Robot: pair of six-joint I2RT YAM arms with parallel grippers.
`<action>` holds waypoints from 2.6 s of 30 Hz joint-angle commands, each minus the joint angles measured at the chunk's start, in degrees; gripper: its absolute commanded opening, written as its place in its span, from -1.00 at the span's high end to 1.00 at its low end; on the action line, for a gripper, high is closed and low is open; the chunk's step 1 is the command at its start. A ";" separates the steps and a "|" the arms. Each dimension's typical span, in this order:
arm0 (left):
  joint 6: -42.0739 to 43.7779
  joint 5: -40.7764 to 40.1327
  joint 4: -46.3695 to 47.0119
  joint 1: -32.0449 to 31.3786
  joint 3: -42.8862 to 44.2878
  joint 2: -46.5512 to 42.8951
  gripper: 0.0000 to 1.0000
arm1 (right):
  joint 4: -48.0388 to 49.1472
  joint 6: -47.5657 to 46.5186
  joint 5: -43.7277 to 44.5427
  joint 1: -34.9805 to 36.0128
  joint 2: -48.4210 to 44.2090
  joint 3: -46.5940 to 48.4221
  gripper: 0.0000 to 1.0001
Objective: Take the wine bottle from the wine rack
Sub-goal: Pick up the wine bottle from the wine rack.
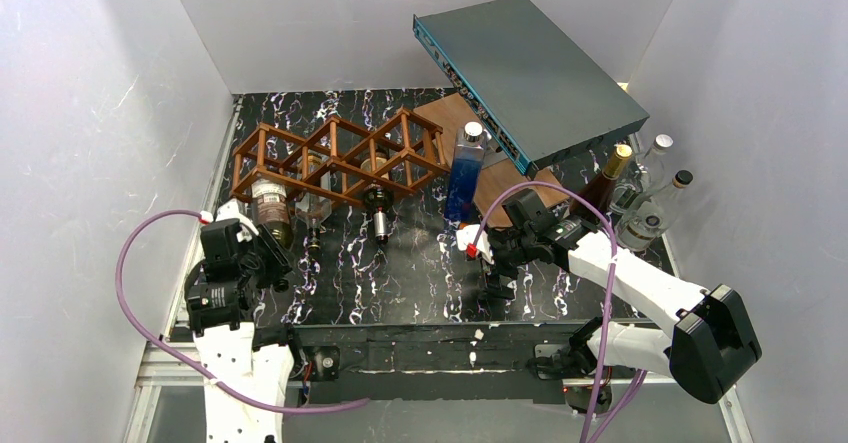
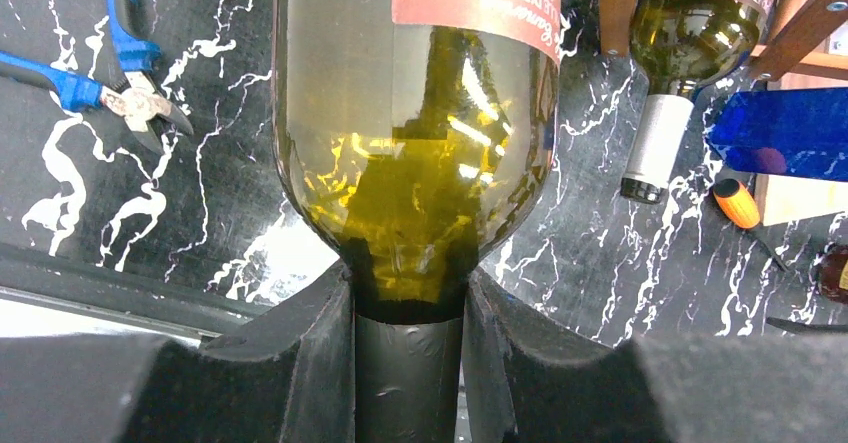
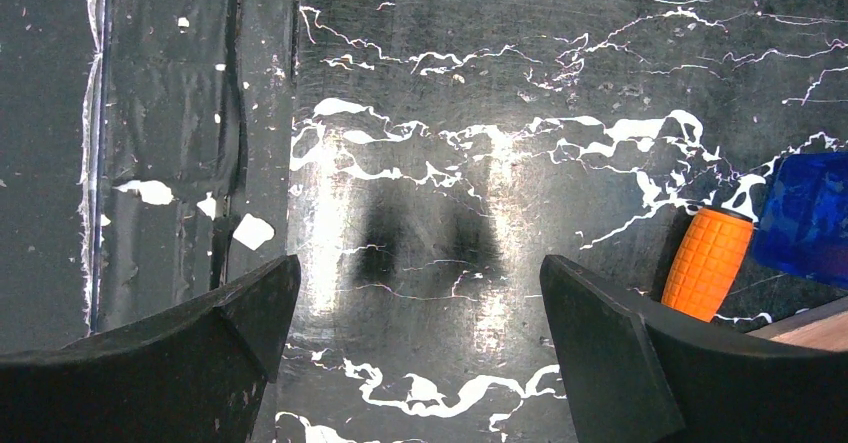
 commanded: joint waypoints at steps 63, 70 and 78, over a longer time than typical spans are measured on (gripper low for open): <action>-15.51 33.25 -9.14 -18.31 17.49 3.55 1.00 | -3.14 -2.14 -4.99 0.35 -3.80 2.48 -1.00; -14.75 31.80 -9.11 -27.19 23.25 13.32 1.00 | -9.31 -5.64 -8.09 0.39 -5.34 7.02 -1.00; -16.58 27.42 -6.83 -40.69 26.30 24.53 1.00 | -15.09 -8.33 -9.12 0.35 -5.57 13.71 -1.00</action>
